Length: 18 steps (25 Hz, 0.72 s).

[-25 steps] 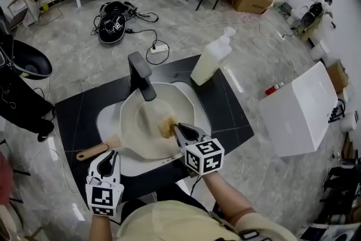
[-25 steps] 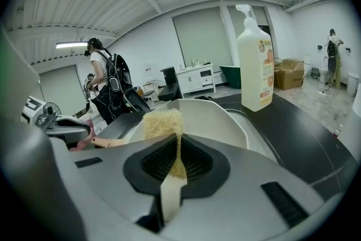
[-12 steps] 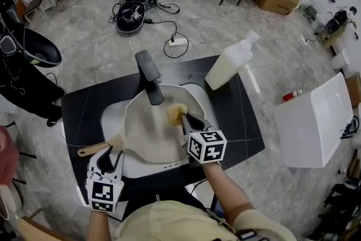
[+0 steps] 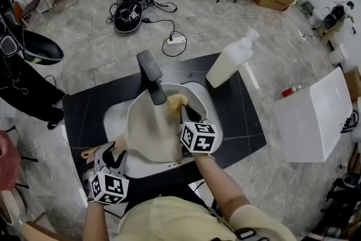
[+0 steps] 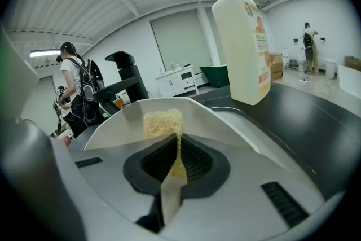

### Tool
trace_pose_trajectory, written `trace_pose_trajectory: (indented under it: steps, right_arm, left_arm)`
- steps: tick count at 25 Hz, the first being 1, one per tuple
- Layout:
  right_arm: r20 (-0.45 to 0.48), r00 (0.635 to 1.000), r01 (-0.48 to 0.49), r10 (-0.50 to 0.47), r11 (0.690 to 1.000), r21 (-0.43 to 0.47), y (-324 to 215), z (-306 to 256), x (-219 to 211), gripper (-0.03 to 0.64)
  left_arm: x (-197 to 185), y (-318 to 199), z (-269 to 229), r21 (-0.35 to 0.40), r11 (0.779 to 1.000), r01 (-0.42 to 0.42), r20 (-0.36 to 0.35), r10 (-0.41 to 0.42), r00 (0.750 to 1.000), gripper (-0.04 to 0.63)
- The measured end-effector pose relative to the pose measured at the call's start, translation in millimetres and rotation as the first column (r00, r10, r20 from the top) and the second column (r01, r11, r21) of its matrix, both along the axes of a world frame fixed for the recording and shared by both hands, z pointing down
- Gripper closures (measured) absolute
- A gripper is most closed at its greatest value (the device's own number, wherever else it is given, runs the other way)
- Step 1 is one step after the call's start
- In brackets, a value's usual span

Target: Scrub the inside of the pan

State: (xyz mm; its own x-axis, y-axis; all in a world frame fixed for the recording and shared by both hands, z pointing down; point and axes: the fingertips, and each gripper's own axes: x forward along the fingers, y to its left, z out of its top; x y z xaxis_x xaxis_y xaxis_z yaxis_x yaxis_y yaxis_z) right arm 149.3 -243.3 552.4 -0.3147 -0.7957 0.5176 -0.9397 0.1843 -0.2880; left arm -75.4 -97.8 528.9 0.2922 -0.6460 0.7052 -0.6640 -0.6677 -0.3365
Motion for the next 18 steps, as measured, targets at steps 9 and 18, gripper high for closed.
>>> trace_pose_trajectory:
  steps: [9, 18]
  right_arm:
    - [-0.029, 0.985, -0.167, 0.168, 0.985, 0.045, -19.6, 5.6, 3.8, 0.584]
    - [-0.041, 0.985, -0.165, 0.167, 0.985, 0.046, -33.4, 16.0, -26.7, 0.584]
  left_arm:
    - [-7.3, -5.0, 17.9, -0.032, 0.999, -0.04, -0.026, 0.039, 0.999, 0.417]
    - [-16.2, -9.3, 32.0, -0.039, 0.998, -0.048, -0.005, 0.048, 0.999, 0.417]
